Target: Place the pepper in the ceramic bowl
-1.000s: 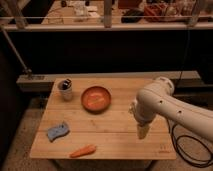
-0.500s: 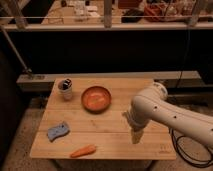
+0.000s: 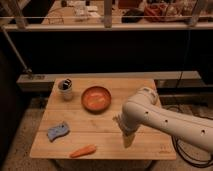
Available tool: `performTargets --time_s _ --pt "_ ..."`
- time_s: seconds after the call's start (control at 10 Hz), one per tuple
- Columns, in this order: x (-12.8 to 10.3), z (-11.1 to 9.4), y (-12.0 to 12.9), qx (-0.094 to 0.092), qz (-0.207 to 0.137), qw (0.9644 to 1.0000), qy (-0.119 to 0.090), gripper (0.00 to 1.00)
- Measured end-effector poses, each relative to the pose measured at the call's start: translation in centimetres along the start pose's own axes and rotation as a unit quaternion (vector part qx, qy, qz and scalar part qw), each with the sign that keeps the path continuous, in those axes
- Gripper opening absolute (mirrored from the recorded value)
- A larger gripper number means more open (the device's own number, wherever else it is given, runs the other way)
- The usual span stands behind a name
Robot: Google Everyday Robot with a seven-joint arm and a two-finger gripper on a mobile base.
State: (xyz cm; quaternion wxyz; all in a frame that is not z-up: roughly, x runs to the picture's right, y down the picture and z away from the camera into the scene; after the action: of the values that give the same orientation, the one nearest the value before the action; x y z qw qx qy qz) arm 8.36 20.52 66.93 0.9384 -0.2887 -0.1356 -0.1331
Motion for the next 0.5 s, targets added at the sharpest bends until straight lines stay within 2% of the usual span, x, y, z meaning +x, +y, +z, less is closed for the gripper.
performTargets --time_s 0.3,0.5 --pt "-1.2 0.6 -0.1 0.002 -0.022 0.9997 -0.012 0.80" --pt "-3.9 1.4 -0.7 0.003 -0.037 0.9991 -0.021 0.80"
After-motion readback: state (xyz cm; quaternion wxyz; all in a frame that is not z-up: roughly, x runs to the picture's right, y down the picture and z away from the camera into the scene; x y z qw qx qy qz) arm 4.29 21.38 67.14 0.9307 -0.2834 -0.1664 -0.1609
